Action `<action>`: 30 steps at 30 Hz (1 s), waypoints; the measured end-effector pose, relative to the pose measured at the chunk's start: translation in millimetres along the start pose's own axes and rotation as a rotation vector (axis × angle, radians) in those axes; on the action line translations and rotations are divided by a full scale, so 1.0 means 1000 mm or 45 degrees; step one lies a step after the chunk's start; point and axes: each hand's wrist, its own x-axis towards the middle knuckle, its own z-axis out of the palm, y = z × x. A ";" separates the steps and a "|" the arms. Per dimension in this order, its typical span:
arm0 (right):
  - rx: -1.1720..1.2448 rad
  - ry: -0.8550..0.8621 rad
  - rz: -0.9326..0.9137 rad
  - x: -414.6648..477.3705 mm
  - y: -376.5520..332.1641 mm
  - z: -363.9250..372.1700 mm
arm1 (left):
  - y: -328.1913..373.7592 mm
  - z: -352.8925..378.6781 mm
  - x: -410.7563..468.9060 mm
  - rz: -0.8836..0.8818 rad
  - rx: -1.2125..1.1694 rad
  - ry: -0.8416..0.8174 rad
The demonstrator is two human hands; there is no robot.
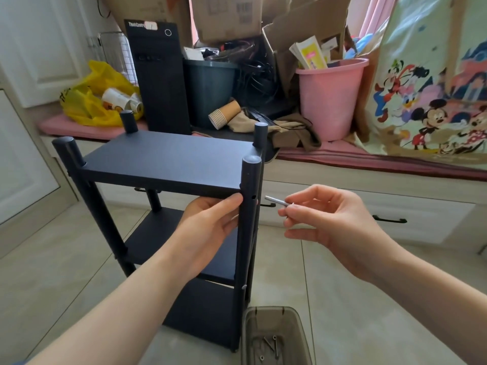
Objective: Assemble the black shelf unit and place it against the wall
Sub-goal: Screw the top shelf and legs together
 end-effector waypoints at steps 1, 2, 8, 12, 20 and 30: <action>-0.054 0.003 -0.047 -0.001 0.001 0.002 | 0.000 0.000 0.000 0.005 -0.003 -0.003; -0.118 0.005 -0.102 -0.002 0.003 0.003 | -0.001 0.000 0.000 0.012 -0.009 -0.001; -0.333 0.059 -0.293 0.003 0.008 0.015 | -0.005 0.002 0.000 0.035 -0.039 0.000; -0.405 0.043 -0.331 0.005 0.008 0.018 | -0.005 0.001 0.000 0.040 -0.043 -0.004; -0.548 0.046 -0.376 0.004 0.018 0.024 | -0.006 0.002 0.000 0.042 -0.045 -0.009; -0.486 0.090 -0.430 0.011 0.020 0.030 | -0.003 0.002 -0.001 0.044 -0.003 0.033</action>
